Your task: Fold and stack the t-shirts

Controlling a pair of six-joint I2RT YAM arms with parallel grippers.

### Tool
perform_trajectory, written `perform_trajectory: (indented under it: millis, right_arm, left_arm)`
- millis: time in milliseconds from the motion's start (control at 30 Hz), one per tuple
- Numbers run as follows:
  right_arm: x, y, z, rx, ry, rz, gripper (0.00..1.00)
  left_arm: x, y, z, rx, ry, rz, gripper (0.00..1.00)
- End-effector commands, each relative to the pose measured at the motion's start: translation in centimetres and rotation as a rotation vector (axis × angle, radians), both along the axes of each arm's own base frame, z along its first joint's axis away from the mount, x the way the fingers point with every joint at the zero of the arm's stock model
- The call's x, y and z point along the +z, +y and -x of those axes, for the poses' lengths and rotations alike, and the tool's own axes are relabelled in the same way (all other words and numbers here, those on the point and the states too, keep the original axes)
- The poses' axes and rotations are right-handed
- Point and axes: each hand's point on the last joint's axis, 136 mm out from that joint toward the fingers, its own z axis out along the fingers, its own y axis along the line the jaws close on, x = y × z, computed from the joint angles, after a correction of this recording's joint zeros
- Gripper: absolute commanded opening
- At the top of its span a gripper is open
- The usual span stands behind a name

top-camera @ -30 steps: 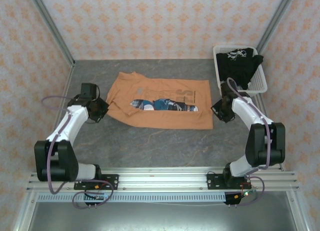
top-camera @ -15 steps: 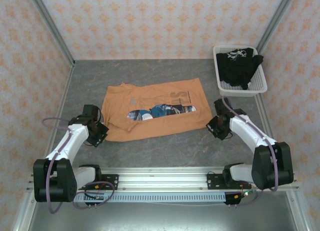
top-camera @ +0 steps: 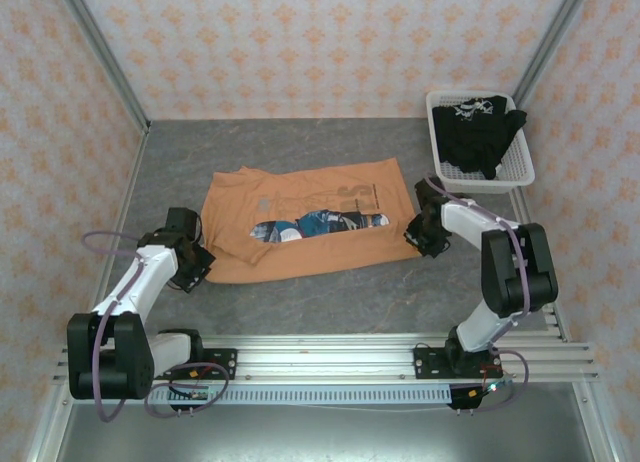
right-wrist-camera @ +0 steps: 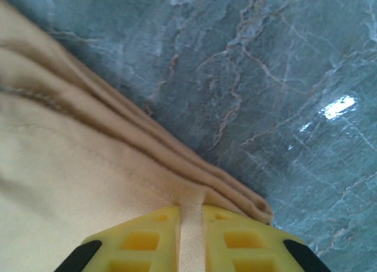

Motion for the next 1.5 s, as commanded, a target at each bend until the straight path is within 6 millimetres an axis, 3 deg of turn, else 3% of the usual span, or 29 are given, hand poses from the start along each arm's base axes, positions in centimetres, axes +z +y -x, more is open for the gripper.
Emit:
perform_trajectory:
  millis: [0,233,333,467,600,700,800,867,967,1067,1133,1300,1467]
  right_arm:
    - [-1.5,-1.0,2.3,0.0,0.09,0.062,0.14]
    - [-1.6,-2.8,9.0,-0.086,0.214,0.117,0.15]
    - [-1.8,-2.9,12.0,-0.127,0.242,0.1,0.16]
    - [-1.4,-2.6,14.0,-0.179,0.22,0.07,0.19]
    - [-0.1,-2.7,13.1,-0.189,0.152,0.064,0.24]
    - [1.7,-2.7,11.9,-0.171,0.098,0.064,0.29]
    - [4.1,-2.2,10.2,-0.142,-0.019,0.033,0.37]
    - [5.7,-1.2,8.7,-0.092,-0.109,-0.014,0.42]
    - [8.6,3.0,5.8,0.074,-0.282,-0.161,0.49]
    - [12.4,9.0,4.1,0.291,-0.454,-0.334,0.56]
    - [14.1,11.5,4.0,0.38,-0.501,-0.379,0.59]
    - [14.2,13.1,3.7,0.417,-0.499,-0.394,0.59]
    - [14.0,13.2,3.3,0.404,-0.493,-0.395,0.59]
  left_arm:
    - [0.4,1.0,0.2,-0.001,0.02,-0.053,0.0]
    - [0.2,0.7,1.2,-0.013,0.044,-0.043,0.0]
    - [0.0,0.6,2.9,-0.009,0.069,-0.04,0.0]
    - [-0.3,0.6,4.1,-0.015,0.077,-0.055,0.0]
    - [0.2,1.2,4.1,0.015,0.099,-0.08,0.04]
    - [1.1,1.6,3.8,0.043,0.097,-0.1,0.46]
    - [2.7,2.1,3.4,0.087,0.062,-0.121,0.63]
    - [3.9,1.9,2.9,0.109,0.024,-0.112,0.65]
    - [5.1,0.0,1.2,0.109,-0.068,-0.028,0.64]
    - [4.8,-4.4,-0.9,0.101,-0.17,0.147,0.61]
    - [4.1,-7.3,-1.6,0.098,-0.197,0.232,0.6]
    - [2.0,-11.8,-2.4,0.097,-0.223,0.309,0.58]
    - [-0.2,-13.0,-2.3,0.09,-0.169,0.295,0.52]
